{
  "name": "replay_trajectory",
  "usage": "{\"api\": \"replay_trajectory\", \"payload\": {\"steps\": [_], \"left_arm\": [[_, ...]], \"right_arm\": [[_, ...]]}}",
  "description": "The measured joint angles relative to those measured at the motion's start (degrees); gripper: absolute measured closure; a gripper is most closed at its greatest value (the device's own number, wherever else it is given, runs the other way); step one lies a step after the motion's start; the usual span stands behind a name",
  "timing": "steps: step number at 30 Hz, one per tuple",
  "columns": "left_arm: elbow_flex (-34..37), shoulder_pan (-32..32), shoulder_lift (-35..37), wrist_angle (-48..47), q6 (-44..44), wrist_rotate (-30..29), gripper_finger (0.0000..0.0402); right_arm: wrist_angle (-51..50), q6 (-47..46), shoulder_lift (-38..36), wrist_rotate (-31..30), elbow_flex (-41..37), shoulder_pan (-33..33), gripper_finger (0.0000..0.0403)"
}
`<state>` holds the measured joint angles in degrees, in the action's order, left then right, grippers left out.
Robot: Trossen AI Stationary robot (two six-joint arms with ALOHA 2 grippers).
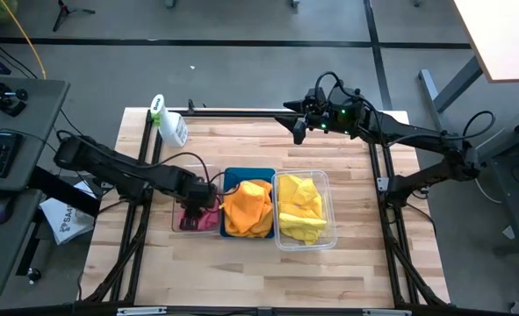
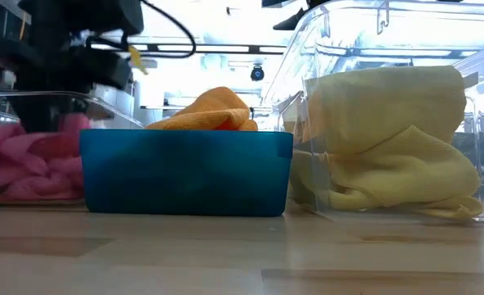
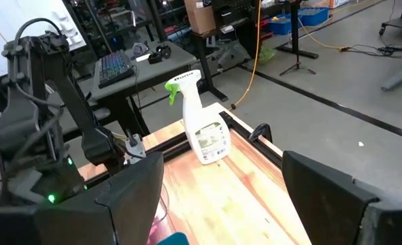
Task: Sort microfiber towel by color & place in baskets
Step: Put the pink microfiber towel into the left transparent bin, then return to Home Position
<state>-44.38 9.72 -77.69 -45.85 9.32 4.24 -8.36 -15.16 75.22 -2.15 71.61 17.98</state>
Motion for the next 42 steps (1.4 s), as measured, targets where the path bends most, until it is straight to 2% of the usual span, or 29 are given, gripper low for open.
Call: {"api": "replay_trajectory", "payload": {"steps": [5,8,15,18,21,24,26,29,32,33,36,37,40,42], "left_arm": [[-6.0,-1.0,0.8,-8.7,-2.8,4.1,0.0228],[-9.4,-1.9,1.3,-13.4,-4.3,4.3,0.0203],[-20.0,-4.7,2.2,-30.3,-9.0,4.0,0.0182],[-23.2,-6.7,4.5,-34.9,-7.3,0.8,0.0181],[-23.0,-8.5,10.6,-30.8,-3.0,-4.0,0.0181],[-19.9,-9.5,19.4,-23.6,1.2,-8.2,0.0183],[-17.0,-9.8,25.6,-19.8,3.4,-12.1,0.0192],[-11.9,-10.3,34.9,-14.4,5.3,-19.1,0.0222],[-5.0,-10.5,44.2,-6.2,8.5,-24.2,0.0276],[-2.1,-10.5,47.4,-2.6,9.7,-25.2,0.0300],[7.5,-10.5,56.7,9.8,9.9,-24.8,0.0375],[10.7,-10.5,59.6,13.3,9.9,-24.0,0.0388],[19.1,-10.4,67.0,21.1,9.9,-23.0,0.0389],[23.6,-10.4,71.1,23.7,10.7,-22.9,0.0396]], "right_arm": [[0.1,0.0,0.0,-0.2,0.0,0.0,0.0108],[0.4,0.0,0.0,-0.2,0.0,0.0,0.0108],[0.3,2.9,-0.3,-0.1,0.0,0.6,0.0108],[-0.4,4.5,-1.6,0.1,0.0,1.8,0.0108],[-1.5,4.6,-4.0,0.0,0.0,2.9,0.0108],[-5.1,6.2,-7.1,1.7,0.0,3.5,0.0116],[-9.5,7.9,-9.4,4.2,0.0,3.5,0.0146],[-17.6,7.7,-12.2,4.0,0.0,2.8,0.0238],[-26.5,5.6,-13.7,3.8,0.0,2.4,0.0362],[-28.7,4.6,-14.0,3.9,0.0,2.3,0.0381],[-32.2,3.2,-14.6,3.8,0.0,1.1,0.0378],[-32.6,3.7,-14.6,3.8,0.0,0.5,0.0381],[-36.3,9.9,-14.4,5.0,0.0,-1.0,0.0399],[-38.8,11.2,-14.4,5.1,0.0,-2.2,0.0395]]}}
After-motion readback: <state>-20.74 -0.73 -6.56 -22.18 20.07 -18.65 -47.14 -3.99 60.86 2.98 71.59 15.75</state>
